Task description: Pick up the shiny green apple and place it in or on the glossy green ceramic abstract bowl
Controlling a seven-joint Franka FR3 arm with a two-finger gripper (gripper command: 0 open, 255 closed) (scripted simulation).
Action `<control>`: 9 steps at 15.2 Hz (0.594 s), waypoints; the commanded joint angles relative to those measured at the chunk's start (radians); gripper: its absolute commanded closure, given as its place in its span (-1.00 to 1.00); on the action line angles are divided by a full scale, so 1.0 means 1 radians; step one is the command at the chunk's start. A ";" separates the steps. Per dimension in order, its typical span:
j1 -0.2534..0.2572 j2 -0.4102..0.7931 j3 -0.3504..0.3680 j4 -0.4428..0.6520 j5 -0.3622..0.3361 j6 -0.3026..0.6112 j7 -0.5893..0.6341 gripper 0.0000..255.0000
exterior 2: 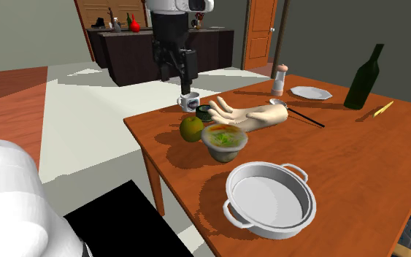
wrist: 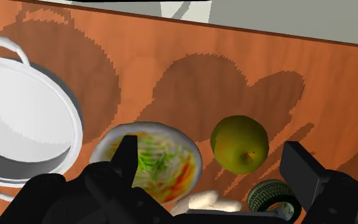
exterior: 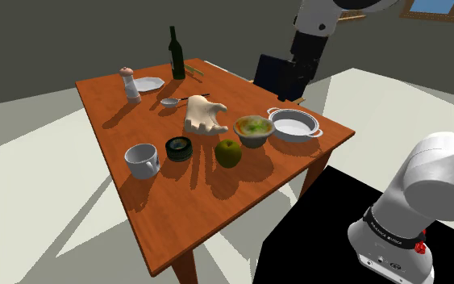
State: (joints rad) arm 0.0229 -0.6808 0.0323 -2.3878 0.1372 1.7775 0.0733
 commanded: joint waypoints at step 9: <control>0.028 0.321 0.127 0.059 0.011 0.277 0.116 -1.00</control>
State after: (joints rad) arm 0.0497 -0.4027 0.1474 -2.3448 0.1519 2.0254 0.1758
